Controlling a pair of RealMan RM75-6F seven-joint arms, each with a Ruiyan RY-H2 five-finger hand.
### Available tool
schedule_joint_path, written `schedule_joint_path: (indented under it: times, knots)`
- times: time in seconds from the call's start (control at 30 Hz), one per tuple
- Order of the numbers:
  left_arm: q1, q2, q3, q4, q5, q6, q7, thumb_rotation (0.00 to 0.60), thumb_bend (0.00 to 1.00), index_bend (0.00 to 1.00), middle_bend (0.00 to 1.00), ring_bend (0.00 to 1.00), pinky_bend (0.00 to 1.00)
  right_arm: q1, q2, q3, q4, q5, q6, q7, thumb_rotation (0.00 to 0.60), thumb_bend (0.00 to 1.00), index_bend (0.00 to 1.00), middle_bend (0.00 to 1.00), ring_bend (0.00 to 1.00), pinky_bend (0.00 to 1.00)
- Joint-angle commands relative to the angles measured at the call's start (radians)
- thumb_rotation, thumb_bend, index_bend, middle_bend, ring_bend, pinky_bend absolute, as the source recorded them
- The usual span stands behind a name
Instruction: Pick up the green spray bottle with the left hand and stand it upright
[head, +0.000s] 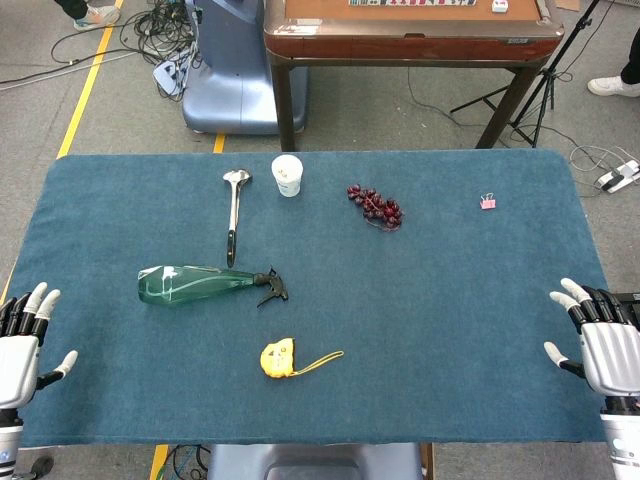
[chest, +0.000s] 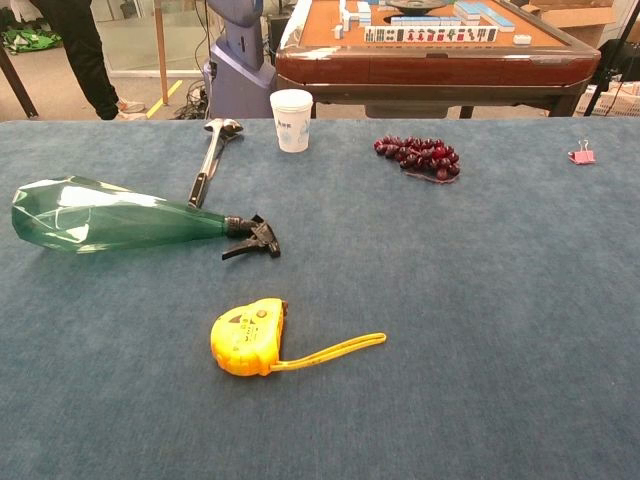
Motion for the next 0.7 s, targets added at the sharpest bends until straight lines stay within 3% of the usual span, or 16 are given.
schedule_joint_path:
  times: [0.03, 0.7]
  knots:
    - [-0.001, 0.002, 0.000, -0.001, 0.000, -0.001, 0.000, 0.600, 0.25, 0.00, 0.00, 0.00, 0.00, -0.002, 0.000, 0.001, 0.000, -0.001, 0.004, 0.002, 0.600, 0.16, 0.25, 0.16, 0.11, 0.14]
    - [-0.036, 0.049, -0.011, -0.062, -0.015, -0.057, 0.057, 0.600, 0.25, 0.04, 0.00, 0.00, 0.00, -0.008, 0.002, 0.005, 0.007, -0.002, 0.012, 0.012, 0.600, 0.16, 0.25, 0.16, 0.11, 0.14]
